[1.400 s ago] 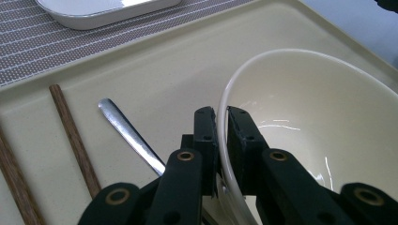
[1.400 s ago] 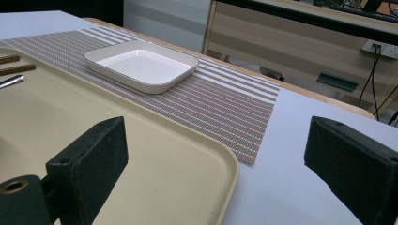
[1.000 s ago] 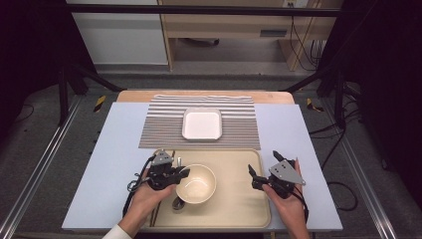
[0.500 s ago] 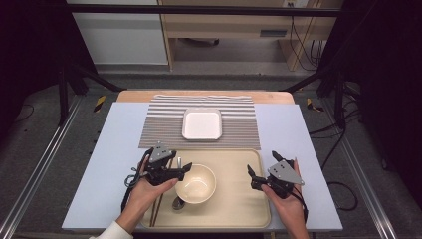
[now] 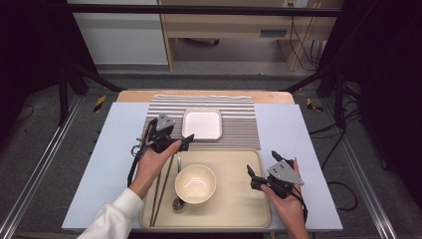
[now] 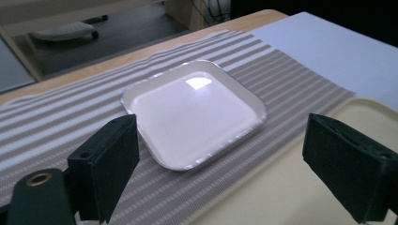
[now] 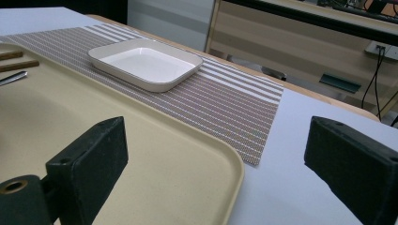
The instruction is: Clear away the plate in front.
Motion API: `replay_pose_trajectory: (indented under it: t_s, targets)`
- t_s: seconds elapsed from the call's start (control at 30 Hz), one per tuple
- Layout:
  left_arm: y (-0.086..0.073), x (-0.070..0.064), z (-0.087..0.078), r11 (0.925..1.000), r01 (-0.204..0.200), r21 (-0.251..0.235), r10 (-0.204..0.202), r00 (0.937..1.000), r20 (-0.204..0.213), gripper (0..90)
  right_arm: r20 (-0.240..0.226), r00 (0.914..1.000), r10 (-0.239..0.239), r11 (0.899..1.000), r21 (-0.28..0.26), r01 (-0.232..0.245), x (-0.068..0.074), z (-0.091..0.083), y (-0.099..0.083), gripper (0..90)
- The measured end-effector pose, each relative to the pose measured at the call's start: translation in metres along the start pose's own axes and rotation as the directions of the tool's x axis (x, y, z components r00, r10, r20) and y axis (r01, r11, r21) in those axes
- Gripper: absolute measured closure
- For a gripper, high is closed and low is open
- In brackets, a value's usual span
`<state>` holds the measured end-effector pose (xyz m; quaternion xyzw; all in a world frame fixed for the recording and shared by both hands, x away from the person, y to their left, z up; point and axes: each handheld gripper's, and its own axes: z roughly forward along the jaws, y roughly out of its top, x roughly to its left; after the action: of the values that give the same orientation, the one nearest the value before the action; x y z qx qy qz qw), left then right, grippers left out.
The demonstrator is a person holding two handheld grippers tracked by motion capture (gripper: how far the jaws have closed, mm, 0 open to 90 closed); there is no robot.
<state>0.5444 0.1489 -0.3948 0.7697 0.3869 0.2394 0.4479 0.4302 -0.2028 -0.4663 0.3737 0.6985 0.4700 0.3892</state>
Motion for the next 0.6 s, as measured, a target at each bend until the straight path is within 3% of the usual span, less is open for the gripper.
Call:
replay_pose_trajectory:
  t_s: [0.27, 0.47, 0.53, 0.6]
  targets:
    - [0.014, 0.019, 0.035, 0.9997, 0.017, -0.017, -0.019, 0.9955, -0.093, 10.8, -0.001, 1.0000, -0.003, 1.000, -0.001, 0.003, -0.001, 0.000, 0.000, 6.5]
    - [0.010, 0.026, 0.057, 0.9993, 0.037, -0.007, -0.038, 0.9786, -0.202, 14.6, -0.003, 1.0000, 0.001, 1.000, -0.001, -0.001, -0.001, 0.000, 0.000, 6.3]
    - [0.007, 0.029, 0.064, 0.9982, 0.060, 0.003, -0.058, 0.9737, -0.221, 14.8, -0.003, 1.0000, 0.004, 1.000, -0.001, -0.004, -0.001, 0.000, 0.000, 6.3]
    - [0.004, 0.032, 0.070, 0.9944, 0.106, 0.007, -0.102, 0.9712, -0.215, 16.1, -0.003, 1.0000, 0.004, 1.000, -0.001, -0.004, -0.001, 0.000, 0.000, 6.3]
